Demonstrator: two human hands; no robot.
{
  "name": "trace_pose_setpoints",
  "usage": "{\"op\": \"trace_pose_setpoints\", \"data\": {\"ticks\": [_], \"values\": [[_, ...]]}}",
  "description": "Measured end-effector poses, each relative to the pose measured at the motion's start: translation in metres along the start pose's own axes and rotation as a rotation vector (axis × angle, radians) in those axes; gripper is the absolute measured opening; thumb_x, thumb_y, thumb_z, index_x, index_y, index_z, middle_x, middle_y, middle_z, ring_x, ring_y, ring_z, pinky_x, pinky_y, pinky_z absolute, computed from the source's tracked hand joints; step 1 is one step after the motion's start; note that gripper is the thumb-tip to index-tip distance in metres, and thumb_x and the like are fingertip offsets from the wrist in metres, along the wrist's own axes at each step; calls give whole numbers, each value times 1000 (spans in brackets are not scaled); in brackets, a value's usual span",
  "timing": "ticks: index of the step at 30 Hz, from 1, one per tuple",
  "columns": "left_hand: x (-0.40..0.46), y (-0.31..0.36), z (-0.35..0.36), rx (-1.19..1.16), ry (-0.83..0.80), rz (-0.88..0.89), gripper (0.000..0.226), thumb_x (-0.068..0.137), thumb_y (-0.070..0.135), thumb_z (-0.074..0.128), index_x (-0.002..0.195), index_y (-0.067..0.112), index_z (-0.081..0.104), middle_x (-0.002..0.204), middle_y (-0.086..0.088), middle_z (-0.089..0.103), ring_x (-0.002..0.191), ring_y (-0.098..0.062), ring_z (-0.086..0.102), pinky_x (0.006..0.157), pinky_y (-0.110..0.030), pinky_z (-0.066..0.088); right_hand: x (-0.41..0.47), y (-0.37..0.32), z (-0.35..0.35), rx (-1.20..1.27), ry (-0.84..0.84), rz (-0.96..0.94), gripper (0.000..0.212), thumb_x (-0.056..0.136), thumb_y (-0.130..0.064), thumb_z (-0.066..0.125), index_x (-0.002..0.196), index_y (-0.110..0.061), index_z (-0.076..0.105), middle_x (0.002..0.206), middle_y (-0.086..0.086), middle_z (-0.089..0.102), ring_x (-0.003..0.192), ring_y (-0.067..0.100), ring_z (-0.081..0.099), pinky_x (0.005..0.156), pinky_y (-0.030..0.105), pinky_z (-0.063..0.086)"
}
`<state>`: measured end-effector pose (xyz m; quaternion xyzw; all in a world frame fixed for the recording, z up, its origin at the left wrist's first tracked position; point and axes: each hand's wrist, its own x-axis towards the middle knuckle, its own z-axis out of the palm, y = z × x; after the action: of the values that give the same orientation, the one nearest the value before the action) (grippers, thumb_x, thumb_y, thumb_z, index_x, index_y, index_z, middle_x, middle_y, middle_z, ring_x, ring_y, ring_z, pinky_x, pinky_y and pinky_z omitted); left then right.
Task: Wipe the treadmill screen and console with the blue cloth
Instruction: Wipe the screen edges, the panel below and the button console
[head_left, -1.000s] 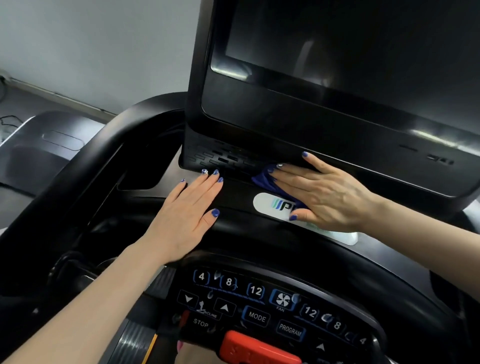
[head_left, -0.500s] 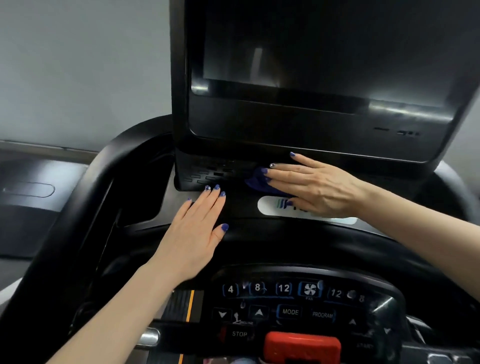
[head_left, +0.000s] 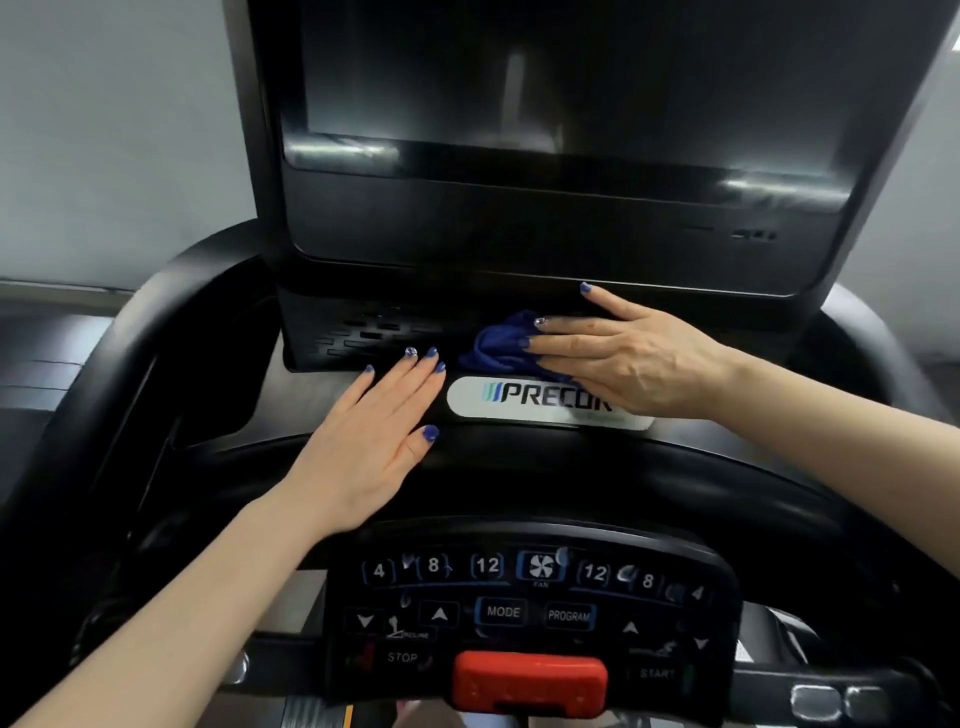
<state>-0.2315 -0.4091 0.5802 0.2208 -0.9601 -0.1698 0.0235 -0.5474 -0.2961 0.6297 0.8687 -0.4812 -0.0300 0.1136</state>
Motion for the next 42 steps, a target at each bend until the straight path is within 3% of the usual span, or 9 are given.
{"op": "trace_pose_setpoints", "data": {"ticks": [8, 12, 17, 21, 23, 26, 30, 35, 42], "values": [[1, 4, -2, 9, -24, -31, 70, 98, 62, 0, 159, 26, 7, 165, 17, -7, 150, 1, -12, 123, -35, 0, 8, 8, 1, -90, 21, -102, 45, 102, -22, 33, 142, -11, 50, 151, 4, 44, 141, 23, 38, 120, 54, 15], [1, 3, -2, -6, -40, -38, 65, 100, 57, 7, 157, 28, 4, 165, 17, -6, 150, 0, -12, 124, -37, 0, 4, 16, -3, -75, 4, -138, 40, 101, -23, 35, 128, -11, 62, 145, 4, 51, 138, 24, 43, 120, 54, 15], [3, 2, -7, -39, -61, -43, 64, 99, 58, 8, 157, 31, 4, 164, 19, -5, 150, 2, -11, 124, -37, 2, -13, 14, -7, -63, -30, -94, 37, 100, -28, 40, 121, -10, 64, 137, 3, 56, 132, 23, 46, 122, 49, 11], [7, 10, -14, -67, -34, -39, 65, 98, 57, 10, 157, 31, 2, 164, 17, -6, 149, 3, -11, 123, -32, -1, -8, 8, -15, -93, -26, -81, 35, 99, -25, 37, 108, -8, 66, 126, 6, 59, 121, 27, 53, 122, 47, 16], [12, 13, -17, -71, -23, -29, 67, 98, 56, 12, 158, 28, 4, 164, 17, -6, 149, 4, -11, 122, -31, -3, -4, 7, -18, -102, -27, -89, 36, 99, -25, 37, 115, -7, 63, 128, 8, 58, 122, 28, 53, 121, 47, 18], [21, 13, -15, -73, -45, -9, 67, 98, 57, 10, 158, 29, 3, 164, 17, -6, 148, 5, -12, 122, -28, -6, -2, 10, -14, -136, -73, -116, 49, 101, -31, 31, 142, -10, 48, 150, 6, 44, 140, 24, 39, 122, 50, 12], [23, 11, -5, -26, -61, 10, 63, 99, 55, 9, 157, 30, 1, 164, 15, -4, 149, 3, -14, 123, -32, -5, -17, 18, -4, -102, -112, -85, 50, 102, -32, 28, 141, -11, 52, 152, 1, 42, 144, 19, 32, 122, 50, 9], [23, 12, -4, 4, -47, 7, 64, 100, 54, 9, 158, 27, 5, 164, 13, 0, 150, 1, -10, 123, -31, -4, -64, 20, -2, -98, -25, 28, 50, 100, -30, 35, 144, -11, 48, 154, 2, 40, 144, 17, 30, 122, 48, 10], [22, 11, -4, 25, -44, 22, 66, 101, 59, 2, 158, 26, 7, 165, 12, 2, 151, 0, -8, 122, -29, -6, -54, 21, 8, -109, 5, 70, 49, 101, -29, 30, 145, -13, 46, 152, 0, 42, 144, 13, 26, 123, 44, 5]]}}
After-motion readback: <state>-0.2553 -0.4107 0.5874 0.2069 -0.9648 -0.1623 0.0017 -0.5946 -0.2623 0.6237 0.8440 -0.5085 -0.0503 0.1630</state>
